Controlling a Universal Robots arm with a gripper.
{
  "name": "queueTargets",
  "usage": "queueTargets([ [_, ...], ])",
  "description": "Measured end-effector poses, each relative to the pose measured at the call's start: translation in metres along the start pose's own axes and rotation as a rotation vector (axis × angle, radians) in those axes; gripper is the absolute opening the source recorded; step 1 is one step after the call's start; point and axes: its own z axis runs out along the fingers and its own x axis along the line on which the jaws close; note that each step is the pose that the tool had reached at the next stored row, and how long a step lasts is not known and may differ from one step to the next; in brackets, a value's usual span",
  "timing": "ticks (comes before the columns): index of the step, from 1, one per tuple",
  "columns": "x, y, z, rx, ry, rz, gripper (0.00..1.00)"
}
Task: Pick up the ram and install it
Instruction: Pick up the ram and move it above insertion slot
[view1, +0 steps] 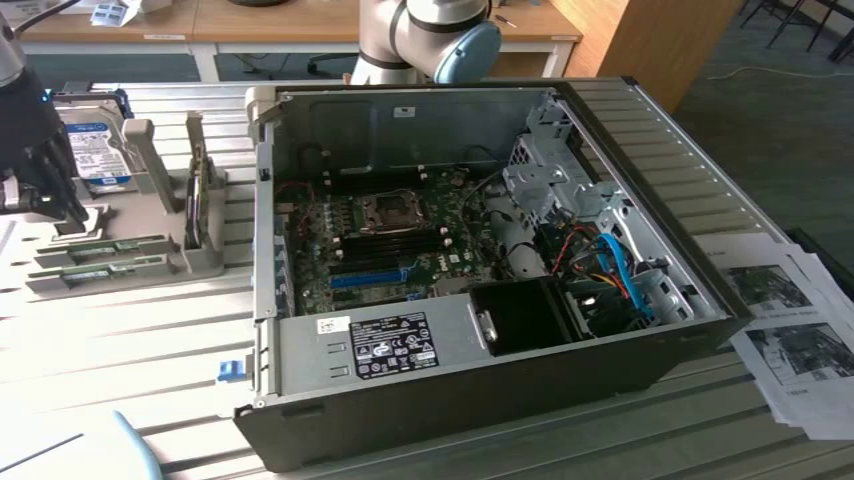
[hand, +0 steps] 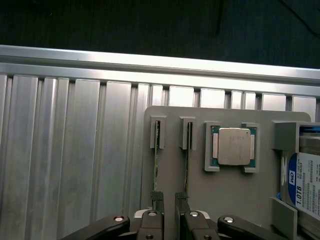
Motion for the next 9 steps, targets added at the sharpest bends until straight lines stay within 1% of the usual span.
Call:
queueTargets([
  [9,0.000,-0.0003,0.0123,-0.0005,0.0001,0.000,0.23],
])
